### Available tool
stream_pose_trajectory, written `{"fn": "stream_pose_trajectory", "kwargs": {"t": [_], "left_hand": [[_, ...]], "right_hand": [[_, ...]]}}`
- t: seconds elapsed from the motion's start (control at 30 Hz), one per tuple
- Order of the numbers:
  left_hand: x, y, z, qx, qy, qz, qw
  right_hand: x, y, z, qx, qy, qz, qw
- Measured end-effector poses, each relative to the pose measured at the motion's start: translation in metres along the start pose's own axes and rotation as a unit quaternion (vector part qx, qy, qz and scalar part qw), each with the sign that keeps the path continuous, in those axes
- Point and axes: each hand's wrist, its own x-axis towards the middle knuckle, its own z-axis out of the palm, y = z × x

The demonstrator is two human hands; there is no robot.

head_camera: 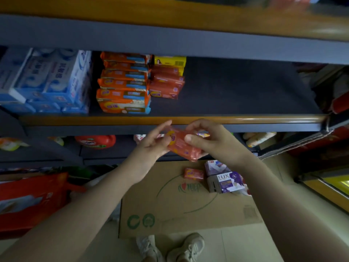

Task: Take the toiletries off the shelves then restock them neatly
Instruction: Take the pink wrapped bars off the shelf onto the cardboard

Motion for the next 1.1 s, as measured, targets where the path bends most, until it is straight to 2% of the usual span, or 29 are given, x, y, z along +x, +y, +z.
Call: {"fn": "stream_pose_trajectory", "kwargs": {"t": [0.07,0.13,0.2,0.27,0.4,0.47,0.57,0.67,0.8,0.9,1.1], "left_hand": [[0.004,-0.019,0.003,-0.066,-0.024,-0.092,0.993],[0.004,-0.034,0.007,-0.050,-0.040,-0.174,0.983],[0.004,-0.044,0.013,-0.052,-0.041,-0.241,0.968],[0.006,-0.050,0.017,-0.063,-0.029,-0.283,0.957],[0.011,-0.064,0.018,-0.002,0.020,-0.328,0.944],[0.012,-0.072,0.020,0.055,0.047,-0.320,0.945],[0.012,-0.101,0.015,0.195,0.096,-0.235,0.947],[0.015,-0.140,0.007,0.322,0.122,-0.193,0.919],[0.034,-0.196,0.002,0.360,0.139,-0.208,0.899],[0.050,-0.236,0.002,0.371,0.147,-0.211,0.892],[0.072,-0.286,0.009,0.405,0.164,-0.219,0.872]], "right_hand": [[-0.008,0.000,-0.005,-0.005,-0.035,0.012,0.999],[-0.014,0.007,-0.008,0.004,-0.056,0.032,0.998],[-0.017,0.017,-0.006,0.086,-0.054,0.083,0.991],[-0.016,0.031,-0.006,0.162,-0.021,0.138,0.977],[-0.013,0.071,-0.010,0.213,0.053,0.225,0.949],[-0.016,0.097,-0.009,0.182,0.055,0.254,0.948],[-0.017,0.135,-0.010,0.050,0.046,0.267,0.961],[-0.006,0.153,-0.023,-0.007,0.047,0.256,0.966],[0.018,0.175,-0.039,-0.034,0.031,0.215,0.975],[0.032,0.195,-0.039,-0.102,-0.001,0.197,0.975],[0.041,0.217,-0.036,-0.028,-0.047,0.178,0.982]]}}
